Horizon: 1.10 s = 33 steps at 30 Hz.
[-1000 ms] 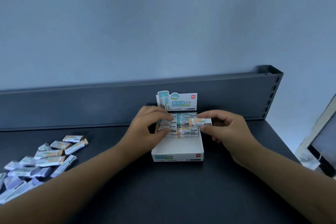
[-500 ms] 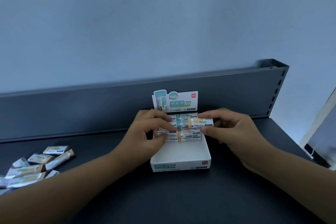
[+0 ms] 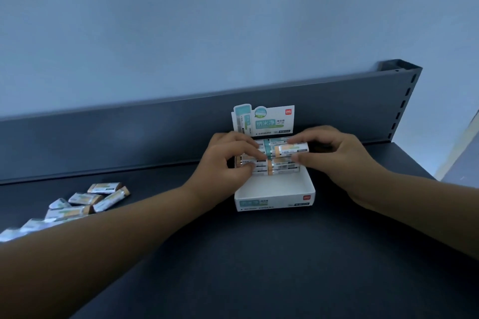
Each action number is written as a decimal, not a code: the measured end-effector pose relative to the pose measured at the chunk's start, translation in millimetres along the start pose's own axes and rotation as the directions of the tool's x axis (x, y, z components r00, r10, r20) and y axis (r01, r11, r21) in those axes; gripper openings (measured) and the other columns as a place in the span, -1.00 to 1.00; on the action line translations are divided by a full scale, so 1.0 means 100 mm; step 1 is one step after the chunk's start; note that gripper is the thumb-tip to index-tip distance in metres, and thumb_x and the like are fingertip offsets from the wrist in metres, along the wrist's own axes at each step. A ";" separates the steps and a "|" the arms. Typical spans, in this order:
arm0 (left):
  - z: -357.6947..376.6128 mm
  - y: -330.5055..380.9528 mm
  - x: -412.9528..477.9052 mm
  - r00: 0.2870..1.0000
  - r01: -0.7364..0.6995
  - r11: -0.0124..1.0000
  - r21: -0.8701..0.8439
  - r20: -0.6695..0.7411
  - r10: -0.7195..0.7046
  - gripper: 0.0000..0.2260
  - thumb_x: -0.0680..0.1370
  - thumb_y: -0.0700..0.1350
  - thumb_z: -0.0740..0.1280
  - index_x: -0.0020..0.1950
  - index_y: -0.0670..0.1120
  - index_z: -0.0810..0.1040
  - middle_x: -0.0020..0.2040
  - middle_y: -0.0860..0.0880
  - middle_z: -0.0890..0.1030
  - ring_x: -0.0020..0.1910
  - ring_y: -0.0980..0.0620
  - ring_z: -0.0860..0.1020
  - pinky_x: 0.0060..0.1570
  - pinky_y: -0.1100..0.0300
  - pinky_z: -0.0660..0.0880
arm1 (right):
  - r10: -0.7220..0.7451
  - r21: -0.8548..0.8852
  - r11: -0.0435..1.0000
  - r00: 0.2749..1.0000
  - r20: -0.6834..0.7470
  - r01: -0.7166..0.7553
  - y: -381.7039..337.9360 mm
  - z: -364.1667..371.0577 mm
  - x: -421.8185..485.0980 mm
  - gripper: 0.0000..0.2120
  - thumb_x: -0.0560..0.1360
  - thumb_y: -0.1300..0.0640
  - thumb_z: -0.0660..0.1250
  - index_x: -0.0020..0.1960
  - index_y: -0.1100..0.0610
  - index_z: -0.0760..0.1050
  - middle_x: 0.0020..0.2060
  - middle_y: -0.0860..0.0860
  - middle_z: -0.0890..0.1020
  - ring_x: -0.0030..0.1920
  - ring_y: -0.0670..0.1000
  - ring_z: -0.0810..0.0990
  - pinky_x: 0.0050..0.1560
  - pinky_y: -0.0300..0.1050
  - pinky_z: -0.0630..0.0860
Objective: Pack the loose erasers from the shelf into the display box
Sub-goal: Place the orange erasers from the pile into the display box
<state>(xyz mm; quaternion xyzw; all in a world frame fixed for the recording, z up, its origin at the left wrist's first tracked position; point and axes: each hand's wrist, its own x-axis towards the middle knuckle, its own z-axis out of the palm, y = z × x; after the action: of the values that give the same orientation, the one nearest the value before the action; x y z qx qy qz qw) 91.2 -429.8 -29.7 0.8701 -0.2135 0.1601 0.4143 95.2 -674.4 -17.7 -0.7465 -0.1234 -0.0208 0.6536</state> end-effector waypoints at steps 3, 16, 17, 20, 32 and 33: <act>0.01 -0.01 0.00 1.000 -0.020 1.000 0.018 -0.015 0.020 -0.71 0.44 -0.35 0.43 -0.03 0.03 0.75 0.10 0.14 0.62 0.25 0.05 0.42 0.27 0.39 0.29 | -0.010 -0.051 0.999 1.000 0.025 0.011 -0.01 0.07 0.04 -0.74 0.36 0.28 0.60 -0.04 -0.01 0.75 0.16 -0.02 0.59 0.17 -0.03 0.64 0.20 -0.03 0.62; 0.00 -0.05 0.02 1.000 0.008 0.998 -0.060 -0.030 -0.010 -0.75 0.45 -0.32 0.50 -0.03 0.01 0.77 0.10 0.14 0.65 0.26 0.08 0.45 0.29 0.24 0.39 | -0.060 -0.262 0.963 0.998 -0.014 0.054 0.03 0.14 0.06 -0.74 0.34 0.27 0.60 -0.09 -0.06 0.73 0.14 -0.12 0.52 0.18 -0.21 0.54 0.35 -0.03 0.49; -0.01 -0.05 0.02 0.999 0.007 0.998 -0.064 -0.036 -0.010 -0.75 0.44 -0.32 0.50 -0.03 0.02 0.77 0.10 0.14 0.66 0.26 0.08 0.46 0.29 0.21 0.40 | -0.065 -0.270 0.961 0.998 -0.011 0.059 0.03 0.15 0.06 -0.72 0.34 0.26 0.60 -0.07 -0.08 0.73 0.14 -0.13 0.52 0.19 -0.21 0.54 0.35 -0.03 0.49; -0.01 -0.05 0.02 0.998 0.003 0.996 -0.084 -0.064 -0.008 -0.76 0.42 -0.31 0.53 -0.04 0.01 0.77 0.08 0.12 0.68 0.24 0.09 0.49 0.29 0.14 0.42 | -0.074 -0.282 0.957 0.997 -0.003 0.070 0.03 0.13 0.05 -0.67 0.32 0.24 0.62 -0.03 -0.12 0.72 0.15 -0.13 0.53 0.19 -0.21 0.54 0.34 -0.05 0.49; 0.00 -0.05 0.02 0.999 0.001 0.998 -0.061 -0.049 -0.004 -0.82 0.45 -0.26 0.51 -0.04 0.00 0.75 0.06 0.15 0.68 0.27 0.06 0.49 0.30 0.05 0.43 | -0.169 -0.407 0.900 0.986 0.008 0.158 0.09 0.14 0.07 -0.89 0.39 0.05 0.59 -0.15 -0.13 0.71 0.10 -0.15 0.52 0.20 -0.20 0.50 0.19 -0.24 0.42; 0.00 -0.06 0.02 0.999 -0.004 0.998 -0.055 -0.053 0.001 -0.81 0.44 -0.26 0.52 -0.04 0.00 0.75 0.06 0.15 0.68 0.26 0.05 0.49 0.30 0.04 0.43 | -0.176 -0.410 0.897 0.984 0.008 0.164 0.09 0.15 0.08 -0.89 0.39 0.05 0.59 -0.15 -0.13 0.71 0.09 -0.14 0.52 0.19 -0.19 0.51 0.18 -0.23 0.42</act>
<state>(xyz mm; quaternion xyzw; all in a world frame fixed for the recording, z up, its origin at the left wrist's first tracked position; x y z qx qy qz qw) 96.0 -427.0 -32.5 0.8536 -0.2081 0.1775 0.4433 102.5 -659.9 -27.2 -0.8528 -0.1714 -0.1137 0.4800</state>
